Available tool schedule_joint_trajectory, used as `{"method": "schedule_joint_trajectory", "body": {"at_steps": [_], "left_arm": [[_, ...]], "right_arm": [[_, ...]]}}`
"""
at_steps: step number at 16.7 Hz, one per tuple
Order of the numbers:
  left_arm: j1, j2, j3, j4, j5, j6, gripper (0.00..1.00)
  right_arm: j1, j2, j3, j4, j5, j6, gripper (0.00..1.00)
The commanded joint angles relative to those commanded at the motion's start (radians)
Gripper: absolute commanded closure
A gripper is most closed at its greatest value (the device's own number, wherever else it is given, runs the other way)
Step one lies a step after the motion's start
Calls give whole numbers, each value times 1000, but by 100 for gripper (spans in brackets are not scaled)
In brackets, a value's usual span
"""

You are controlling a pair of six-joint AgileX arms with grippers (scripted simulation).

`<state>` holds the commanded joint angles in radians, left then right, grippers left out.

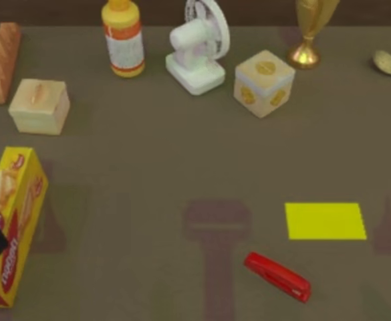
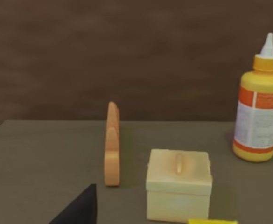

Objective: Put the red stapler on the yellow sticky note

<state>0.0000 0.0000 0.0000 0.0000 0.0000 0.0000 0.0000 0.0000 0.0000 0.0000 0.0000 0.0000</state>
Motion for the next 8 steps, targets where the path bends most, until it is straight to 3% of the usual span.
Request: {"method": "schedule_joint_trajectory", "body": {"at_steps": [4, 8], "left_arm": [[0, 0, 0, 0, 0, 0, 0], [0, 0, 0, 0, 0, 0, 0]], "right_arm": [[19, 32, 32, -27, -1, -4, 0], [118, 223, 207, -170, -2, -26, 0]]}}
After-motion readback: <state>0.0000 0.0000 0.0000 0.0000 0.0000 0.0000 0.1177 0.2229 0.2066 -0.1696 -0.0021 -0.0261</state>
